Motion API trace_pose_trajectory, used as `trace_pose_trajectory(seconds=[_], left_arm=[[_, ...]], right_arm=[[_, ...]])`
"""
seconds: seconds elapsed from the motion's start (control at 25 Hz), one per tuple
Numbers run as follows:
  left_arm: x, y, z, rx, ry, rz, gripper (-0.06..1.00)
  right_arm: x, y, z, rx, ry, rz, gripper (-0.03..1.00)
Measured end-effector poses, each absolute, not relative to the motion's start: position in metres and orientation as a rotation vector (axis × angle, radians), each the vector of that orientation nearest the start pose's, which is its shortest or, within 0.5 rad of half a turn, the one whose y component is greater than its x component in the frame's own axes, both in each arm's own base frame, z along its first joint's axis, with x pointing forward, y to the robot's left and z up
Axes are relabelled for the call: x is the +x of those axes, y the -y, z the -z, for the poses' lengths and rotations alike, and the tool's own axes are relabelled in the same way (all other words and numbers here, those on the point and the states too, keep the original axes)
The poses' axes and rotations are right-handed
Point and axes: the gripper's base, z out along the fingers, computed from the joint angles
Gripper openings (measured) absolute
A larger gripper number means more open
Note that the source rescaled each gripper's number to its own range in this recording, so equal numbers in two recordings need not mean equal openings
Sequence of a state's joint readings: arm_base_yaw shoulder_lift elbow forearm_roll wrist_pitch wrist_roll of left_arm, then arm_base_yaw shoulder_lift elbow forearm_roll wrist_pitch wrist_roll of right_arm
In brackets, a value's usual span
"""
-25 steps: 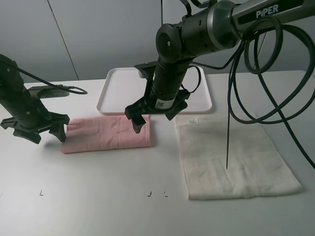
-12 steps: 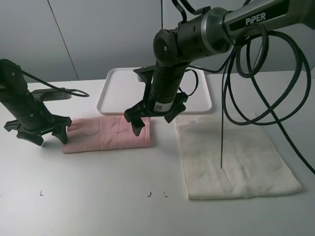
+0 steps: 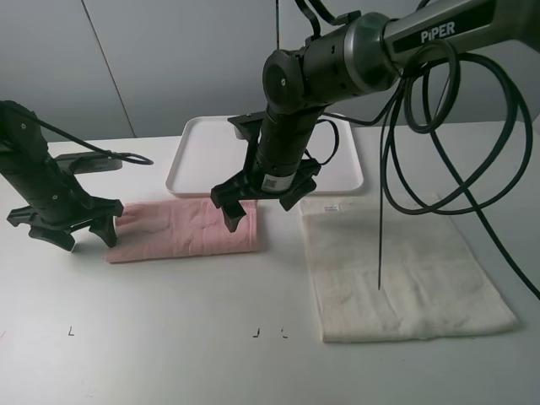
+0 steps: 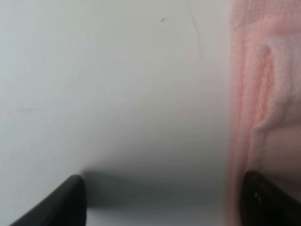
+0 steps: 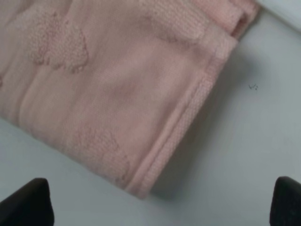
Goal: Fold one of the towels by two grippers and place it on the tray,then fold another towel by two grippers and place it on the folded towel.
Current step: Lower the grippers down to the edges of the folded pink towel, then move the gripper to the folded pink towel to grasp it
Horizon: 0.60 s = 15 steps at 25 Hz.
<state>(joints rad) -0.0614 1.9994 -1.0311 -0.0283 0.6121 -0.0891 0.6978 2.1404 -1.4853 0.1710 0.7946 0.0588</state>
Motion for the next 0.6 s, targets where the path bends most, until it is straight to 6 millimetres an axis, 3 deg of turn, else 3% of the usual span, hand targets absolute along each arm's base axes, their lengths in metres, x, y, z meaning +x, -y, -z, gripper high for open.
trace_pose_trajectory(seconds=[0.24, 0.6], left_arm=[[0.335, 0.022, -0.094, -0.087, -3.068, 0.035, 0.87], [0.334, 0.022, -0.094, -0.087, -3.076, 0.034, 0.87]], right_arm=[[0.335, -0.294, -0.140, -0.761, -2.909, -0.330, 1.00], [0.352, -0.309, -0.124, -0.652, -2.975, -0.370, 1.00]])
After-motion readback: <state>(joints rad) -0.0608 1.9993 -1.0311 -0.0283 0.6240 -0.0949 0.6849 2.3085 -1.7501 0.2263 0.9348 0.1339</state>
